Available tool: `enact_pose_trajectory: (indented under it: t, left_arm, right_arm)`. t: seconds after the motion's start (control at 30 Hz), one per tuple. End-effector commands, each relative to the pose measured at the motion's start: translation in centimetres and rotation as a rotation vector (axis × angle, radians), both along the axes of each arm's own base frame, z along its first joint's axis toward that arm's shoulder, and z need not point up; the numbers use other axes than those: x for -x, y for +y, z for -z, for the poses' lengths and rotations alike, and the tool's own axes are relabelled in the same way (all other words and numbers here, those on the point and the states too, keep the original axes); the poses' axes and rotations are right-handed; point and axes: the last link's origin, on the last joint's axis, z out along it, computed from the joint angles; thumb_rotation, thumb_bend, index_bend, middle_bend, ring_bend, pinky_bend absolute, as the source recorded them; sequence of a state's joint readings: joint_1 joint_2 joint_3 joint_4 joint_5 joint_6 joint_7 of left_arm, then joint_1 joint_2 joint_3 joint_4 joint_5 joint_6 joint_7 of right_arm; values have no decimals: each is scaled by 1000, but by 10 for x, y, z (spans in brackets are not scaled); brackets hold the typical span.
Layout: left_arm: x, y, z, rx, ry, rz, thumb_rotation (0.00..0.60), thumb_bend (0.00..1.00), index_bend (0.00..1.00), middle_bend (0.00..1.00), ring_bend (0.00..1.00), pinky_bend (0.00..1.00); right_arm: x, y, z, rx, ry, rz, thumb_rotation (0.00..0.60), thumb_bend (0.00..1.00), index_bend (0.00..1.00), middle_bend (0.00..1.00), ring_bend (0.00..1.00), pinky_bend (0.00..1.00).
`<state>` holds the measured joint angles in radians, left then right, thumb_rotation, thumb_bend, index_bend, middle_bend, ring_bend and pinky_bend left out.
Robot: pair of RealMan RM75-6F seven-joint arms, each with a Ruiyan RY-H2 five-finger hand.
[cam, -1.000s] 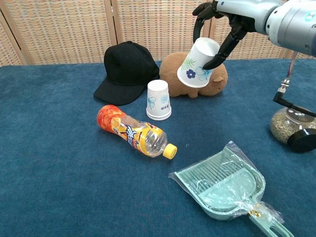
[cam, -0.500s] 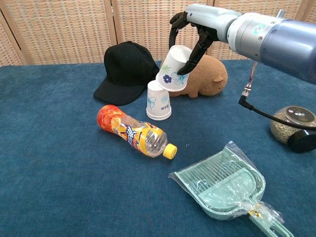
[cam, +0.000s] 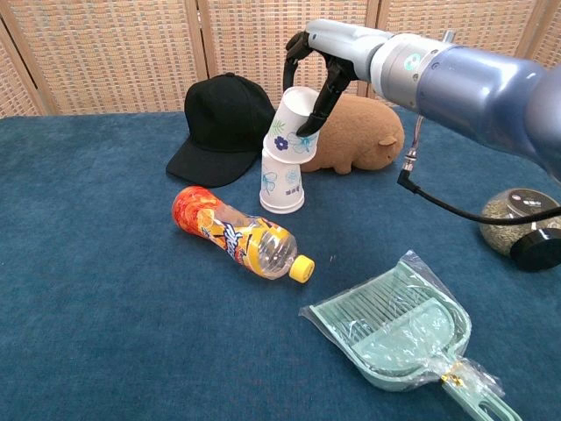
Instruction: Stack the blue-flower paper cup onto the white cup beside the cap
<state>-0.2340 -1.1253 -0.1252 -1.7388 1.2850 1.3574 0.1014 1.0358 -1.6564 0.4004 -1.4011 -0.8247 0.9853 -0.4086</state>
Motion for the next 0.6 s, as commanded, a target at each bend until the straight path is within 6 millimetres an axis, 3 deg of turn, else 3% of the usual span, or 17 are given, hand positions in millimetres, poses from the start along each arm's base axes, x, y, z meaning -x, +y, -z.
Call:
enact_pose_trajectory:
  t: [0.03,0.33,0.47,0.6]
  left_arm:
    - [0,0,0,-1,-3,-4,600,78,24,0,0,0]
    - [-1,-1,2,21,-15,0,600,78,11,0,0,0]
    - [0,-1,2,20,-18,-1,600,77,11,0,0,0]
    - [-2,-2,3,24,-15,5,600,77,10,0,0,0]
  right_arm:
    - [-6,-4,6,-3,14,-4,600,229,506,129,0,42]
    - [-16,-11,20,3,44,-19,600,217,495,117,0,31]
    - [-19,-11,25,2,56,-29,600,114,332,18,0,2]
    - [-16,-10,27,-2,55,-23,600,67,214,0,0,0]
